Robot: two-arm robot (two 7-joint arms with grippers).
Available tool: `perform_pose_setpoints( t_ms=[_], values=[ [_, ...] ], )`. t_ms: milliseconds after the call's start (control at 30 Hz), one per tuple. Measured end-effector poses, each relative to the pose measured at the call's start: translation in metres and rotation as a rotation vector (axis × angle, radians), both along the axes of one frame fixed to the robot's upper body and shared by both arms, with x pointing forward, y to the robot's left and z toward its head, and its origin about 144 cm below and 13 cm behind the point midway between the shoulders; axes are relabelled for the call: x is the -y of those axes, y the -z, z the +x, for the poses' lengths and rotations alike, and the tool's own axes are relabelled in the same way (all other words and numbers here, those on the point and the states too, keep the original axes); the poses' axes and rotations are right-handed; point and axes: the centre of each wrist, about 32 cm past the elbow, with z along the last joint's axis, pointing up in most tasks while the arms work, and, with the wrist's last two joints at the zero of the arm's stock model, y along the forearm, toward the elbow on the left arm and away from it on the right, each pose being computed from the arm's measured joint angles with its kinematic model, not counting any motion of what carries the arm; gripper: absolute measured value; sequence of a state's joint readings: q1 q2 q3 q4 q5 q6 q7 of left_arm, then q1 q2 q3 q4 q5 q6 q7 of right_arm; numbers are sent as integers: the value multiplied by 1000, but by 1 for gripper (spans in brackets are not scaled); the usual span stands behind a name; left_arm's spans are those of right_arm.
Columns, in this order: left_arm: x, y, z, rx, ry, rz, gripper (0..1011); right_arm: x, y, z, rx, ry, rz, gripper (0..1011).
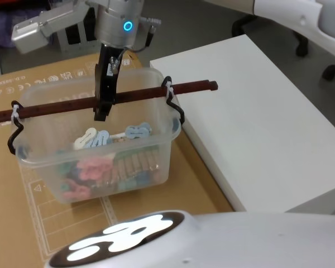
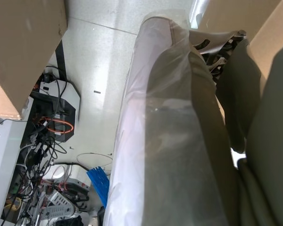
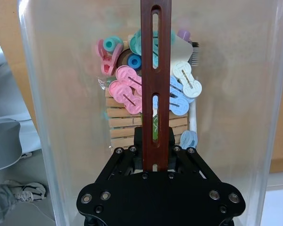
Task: Use one hand to grasp the basket and place it at the designated location.
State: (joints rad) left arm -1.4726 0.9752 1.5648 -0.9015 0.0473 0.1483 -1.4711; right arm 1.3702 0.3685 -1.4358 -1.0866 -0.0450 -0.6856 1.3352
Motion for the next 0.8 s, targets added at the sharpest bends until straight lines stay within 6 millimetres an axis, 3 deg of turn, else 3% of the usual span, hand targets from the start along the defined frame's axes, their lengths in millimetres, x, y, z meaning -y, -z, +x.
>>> perform_pose_setpoints(
  t_ms=[800],
  values=[
    [0, 0, 0, 0, 0, 0, 0, -8, 28, 3, -51, 11, -57, 227]
  ],
)
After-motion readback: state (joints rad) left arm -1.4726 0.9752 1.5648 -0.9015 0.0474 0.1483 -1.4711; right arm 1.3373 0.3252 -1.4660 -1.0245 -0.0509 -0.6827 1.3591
